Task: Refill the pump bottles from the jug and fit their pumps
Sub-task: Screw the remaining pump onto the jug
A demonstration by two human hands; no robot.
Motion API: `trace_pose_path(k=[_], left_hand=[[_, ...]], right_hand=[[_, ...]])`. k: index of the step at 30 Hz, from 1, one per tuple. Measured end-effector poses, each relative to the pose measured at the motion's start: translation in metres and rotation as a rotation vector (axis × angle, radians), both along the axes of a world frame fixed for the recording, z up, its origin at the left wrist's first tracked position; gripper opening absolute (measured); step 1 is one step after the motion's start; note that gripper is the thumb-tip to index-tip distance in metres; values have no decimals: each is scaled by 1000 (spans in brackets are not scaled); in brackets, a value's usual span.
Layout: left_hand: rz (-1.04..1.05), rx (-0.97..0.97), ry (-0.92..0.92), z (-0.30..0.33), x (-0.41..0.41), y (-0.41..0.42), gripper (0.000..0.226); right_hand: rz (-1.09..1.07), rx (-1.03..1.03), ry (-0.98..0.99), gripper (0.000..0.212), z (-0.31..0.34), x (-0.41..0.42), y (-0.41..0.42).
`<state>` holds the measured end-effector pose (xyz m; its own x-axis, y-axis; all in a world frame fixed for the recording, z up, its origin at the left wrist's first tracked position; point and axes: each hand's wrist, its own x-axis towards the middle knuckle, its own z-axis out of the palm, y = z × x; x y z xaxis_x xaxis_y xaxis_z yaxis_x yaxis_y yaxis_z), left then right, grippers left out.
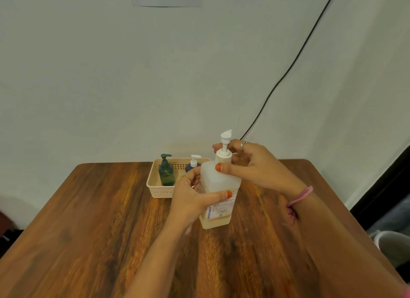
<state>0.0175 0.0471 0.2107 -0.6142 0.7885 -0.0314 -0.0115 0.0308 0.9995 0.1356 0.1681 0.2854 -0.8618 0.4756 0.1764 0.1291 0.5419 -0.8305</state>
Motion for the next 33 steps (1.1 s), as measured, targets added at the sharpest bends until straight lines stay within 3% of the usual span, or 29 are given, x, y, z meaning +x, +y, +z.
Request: trace_pose_path(k=[4, 8, 16, 19, 23, 27, 33], left_hand=[[3, -7, -7, -2, 0, 1, 77], [-4, -5, -43, -5, 0, 1, 69], [-35, -5, -74, -8, 2, 0, 81], [-39, 0, -64, -9, 3, -1, 79], [-47, 13, -69, -5, 2, -2, 85], [-62, -4, -44, -2, 2, -2, 93], [-60, -21, -33, -1, 2, -1, 92]], right_hand=[[-185, -52, 79, 43, -11, -7, -4], [-238, -68, 113, 41, -14, -10, -8], [-283, -31, 96, 41, -16, -12, -11], [-205, -101, 46, 40, -14, -6, -8], [25, -411, 138, 48, -12, 6, -4], [37, -445, 206, 33, -10, 8, -2], [3, -423, 249, 31, -7, 7, -2]])
